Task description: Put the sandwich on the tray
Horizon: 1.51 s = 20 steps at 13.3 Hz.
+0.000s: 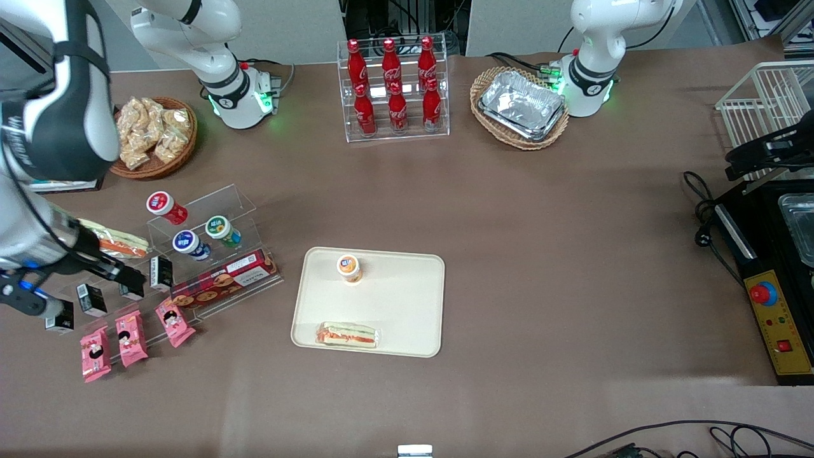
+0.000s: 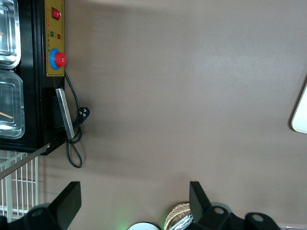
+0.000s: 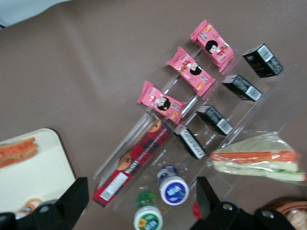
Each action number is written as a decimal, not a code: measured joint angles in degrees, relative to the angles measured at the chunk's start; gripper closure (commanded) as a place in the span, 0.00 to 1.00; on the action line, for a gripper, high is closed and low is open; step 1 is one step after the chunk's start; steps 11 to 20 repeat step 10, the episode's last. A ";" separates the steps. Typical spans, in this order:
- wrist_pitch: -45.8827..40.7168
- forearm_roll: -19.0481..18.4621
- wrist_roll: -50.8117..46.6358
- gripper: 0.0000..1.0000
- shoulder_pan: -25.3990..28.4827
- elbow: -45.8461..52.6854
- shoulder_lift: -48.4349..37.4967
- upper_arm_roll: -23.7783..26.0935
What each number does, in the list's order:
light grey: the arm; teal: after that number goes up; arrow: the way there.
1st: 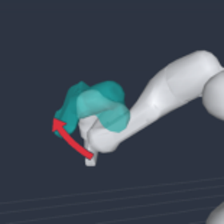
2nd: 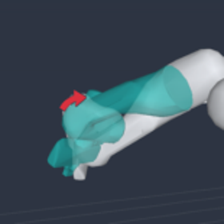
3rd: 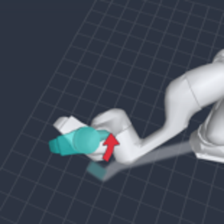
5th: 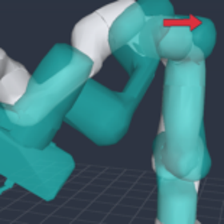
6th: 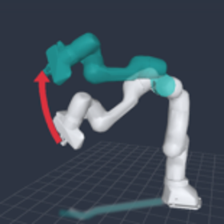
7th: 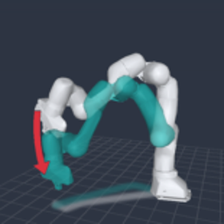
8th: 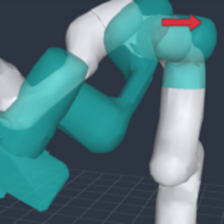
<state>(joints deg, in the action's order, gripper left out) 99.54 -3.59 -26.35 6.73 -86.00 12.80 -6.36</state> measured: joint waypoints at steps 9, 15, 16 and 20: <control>1.15 1.45 12.99 0.00 -6.74 -14.97 -14.70 0.05; 1.24 1.57 13.09 0.00 -6.81 -15.47 -15.16 0.06; 1.24 1.57 13.09 0.00 -6.81 -15.47 -15.16 0.06; 1.24 1.57 13.09 0.00 -6.81 -15.47 -15.16 0.06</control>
